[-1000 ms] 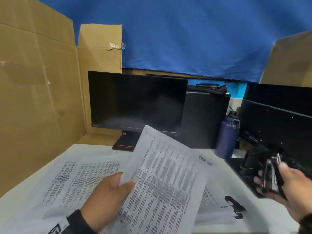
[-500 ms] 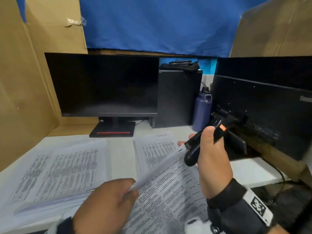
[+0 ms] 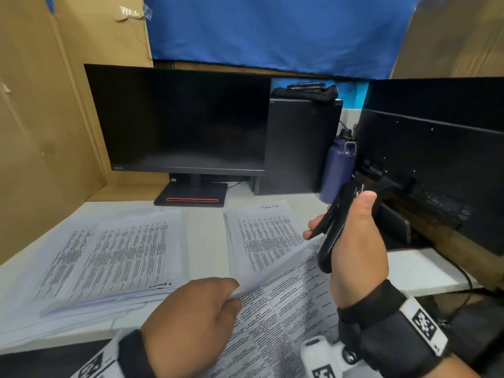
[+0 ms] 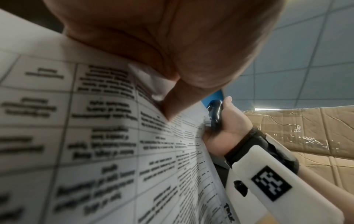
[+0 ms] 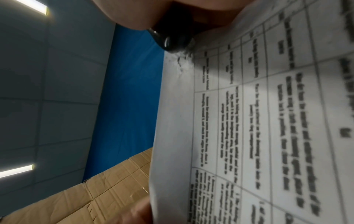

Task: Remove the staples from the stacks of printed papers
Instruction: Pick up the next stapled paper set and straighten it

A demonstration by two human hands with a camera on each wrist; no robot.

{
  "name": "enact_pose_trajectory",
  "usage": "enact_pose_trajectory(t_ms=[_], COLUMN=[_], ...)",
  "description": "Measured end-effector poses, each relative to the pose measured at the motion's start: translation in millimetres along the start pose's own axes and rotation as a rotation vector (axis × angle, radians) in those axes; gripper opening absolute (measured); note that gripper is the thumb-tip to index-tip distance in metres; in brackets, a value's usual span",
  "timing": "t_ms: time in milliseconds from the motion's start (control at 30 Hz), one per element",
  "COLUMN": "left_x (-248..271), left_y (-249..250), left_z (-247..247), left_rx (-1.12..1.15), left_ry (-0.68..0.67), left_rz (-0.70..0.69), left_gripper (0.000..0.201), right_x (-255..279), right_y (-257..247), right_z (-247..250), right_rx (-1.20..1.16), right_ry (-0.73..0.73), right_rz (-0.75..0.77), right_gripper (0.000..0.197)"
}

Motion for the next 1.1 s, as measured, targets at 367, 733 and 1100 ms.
enact_pose_trajectory(t_ms=[367,733,1100], left_x=[10,-21,-52], left_y=[15,-36,-132], left_z=[-8,5,44], left_rx=[-0.108,0.180,1.161], left_ry=[0.041,0.064,0.159], left_rz=[-0.042,0.175,0.527], left_gripper=[0.022,0.027,0.021], right_x=[1,-51,-82], right_y=[0,23,111], right_z=[7,38,145], right_rx=[0.227,0.168,0.987], right_ry=[-0.048,-0.047,-0.164], right_rz=[0.118,-0.085,-0.403], right_gripper=[0.095,0.019,0.032])
Point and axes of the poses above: each hand's wrist, its own x-axis away from the middle knuckle, its own z-axis out of the back of the hand, y = z × x, the point moved 5 cm from there along -x, towards the middle knuckle, and after that the axes turned 9 degrees about z, right-handed, at the moved point
